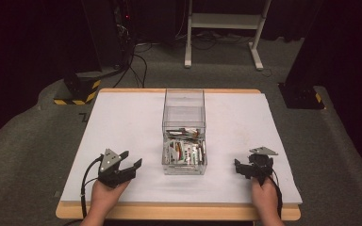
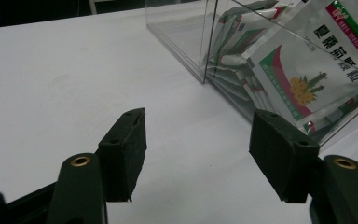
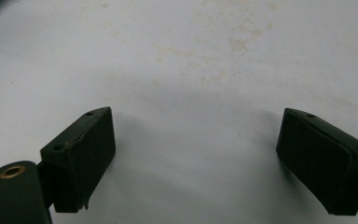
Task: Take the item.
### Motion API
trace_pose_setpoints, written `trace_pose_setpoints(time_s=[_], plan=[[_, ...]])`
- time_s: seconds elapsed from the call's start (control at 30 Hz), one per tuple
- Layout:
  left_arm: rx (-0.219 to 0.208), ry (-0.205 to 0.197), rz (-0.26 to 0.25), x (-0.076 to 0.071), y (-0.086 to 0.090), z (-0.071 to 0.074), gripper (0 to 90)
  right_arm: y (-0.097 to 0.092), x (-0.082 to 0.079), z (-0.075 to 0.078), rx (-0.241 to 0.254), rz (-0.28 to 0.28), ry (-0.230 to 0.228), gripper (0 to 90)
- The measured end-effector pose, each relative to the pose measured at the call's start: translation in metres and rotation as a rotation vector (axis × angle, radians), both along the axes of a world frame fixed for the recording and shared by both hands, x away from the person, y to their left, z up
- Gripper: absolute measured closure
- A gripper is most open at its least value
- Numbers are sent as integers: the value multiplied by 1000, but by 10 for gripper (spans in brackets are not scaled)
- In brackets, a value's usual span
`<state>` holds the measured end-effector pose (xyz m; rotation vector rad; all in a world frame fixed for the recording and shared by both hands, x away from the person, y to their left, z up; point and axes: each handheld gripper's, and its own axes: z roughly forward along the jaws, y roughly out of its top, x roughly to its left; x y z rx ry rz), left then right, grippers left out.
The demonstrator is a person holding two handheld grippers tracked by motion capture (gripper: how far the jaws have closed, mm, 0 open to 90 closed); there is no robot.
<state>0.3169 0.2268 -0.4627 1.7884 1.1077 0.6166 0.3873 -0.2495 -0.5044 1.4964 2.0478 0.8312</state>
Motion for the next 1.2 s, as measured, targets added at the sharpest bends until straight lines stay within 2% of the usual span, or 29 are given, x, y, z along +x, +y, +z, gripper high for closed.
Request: trace_pose_setpoints(time_s=[0.2, 0.43, 0.67, 1.2], plan=[[6, -16, -9, -1, -5, 2, 364, 0, 0, 0, -3, 0, 1, 113], [-11, -28, -29, -3, -13, 7, 363, 0, 0, 0, -2, 1, -2, 113], [-9, -43, -48, -4, -20, 12, 365, 0, 0, 0, -3, 0, 1, 113], [-15, -56, -89, -5, -39, 19, 370, 0, 0, 0, -3, 0, 0, 113]])
